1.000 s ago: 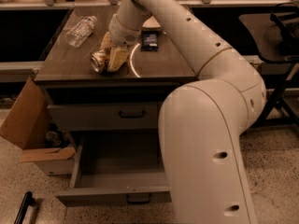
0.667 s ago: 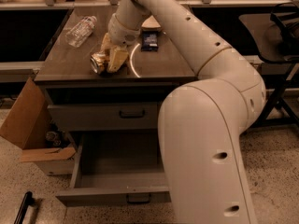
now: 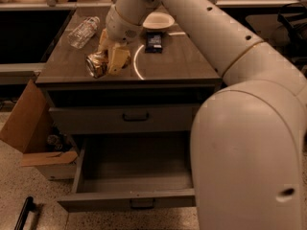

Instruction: Place orange can into middle drawer

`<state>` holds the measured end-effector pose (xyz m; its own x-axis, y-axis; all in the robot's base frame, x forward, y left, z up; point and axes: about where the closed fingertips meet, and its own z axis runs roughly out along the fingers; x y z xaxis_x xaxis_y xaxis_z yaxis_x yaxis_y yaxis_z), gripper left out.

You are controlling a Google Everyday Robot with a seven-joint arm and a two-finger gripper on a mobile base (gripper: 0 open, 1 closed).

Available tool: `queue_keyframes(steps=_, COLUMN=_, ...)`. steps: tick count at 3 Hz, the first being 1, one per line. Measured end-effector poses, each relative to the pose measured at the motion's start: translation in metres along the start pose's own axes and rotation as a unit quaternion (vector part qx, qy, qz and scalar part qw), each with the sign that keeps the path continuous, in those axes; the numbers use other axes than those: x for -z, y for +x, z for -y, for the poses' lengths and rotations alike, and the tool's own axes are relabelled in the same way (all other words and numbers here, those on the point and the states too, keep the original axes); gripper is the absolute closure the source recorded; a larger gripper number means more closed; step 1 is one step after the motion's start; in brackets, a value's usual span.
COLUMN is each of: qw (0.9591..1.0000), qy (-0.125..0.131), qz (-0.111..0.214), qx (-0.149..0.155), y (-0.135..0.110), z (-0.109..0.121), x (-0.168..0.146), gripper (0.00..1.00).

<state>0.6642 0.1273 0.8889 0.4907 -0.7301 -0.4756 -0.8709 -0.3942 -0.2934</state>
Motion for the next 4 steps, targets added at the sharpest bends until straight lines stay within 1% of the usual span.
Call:
queue_keyframes(steps=1, qw=0.9989, qy=-0.009, qz=0.039, qx=-0.025, y=-0.019, z=-0.026, x=-0.002, gripper=1.0)
queue_keyframes(steps=2, qw=0.9942, qy=-0.024, qz=0.092, qx=-0.049, y=-0.034, z=-0.047, x=-0.015, gripper=1.0)
queue_keyframes(steps=3, qw=0.9942, qy=-0.024, qz=0.093, qx=-0.05, y=-0.034, z=-0.047, x=-0.016, gripper=1.0)
queue_keyframes(steps=4, qw=0.9911, qy=-0.039, qz=0.105, qx=-0.072, y=-0.033, z=-0.066, x=-0.031, gripper=1.0)
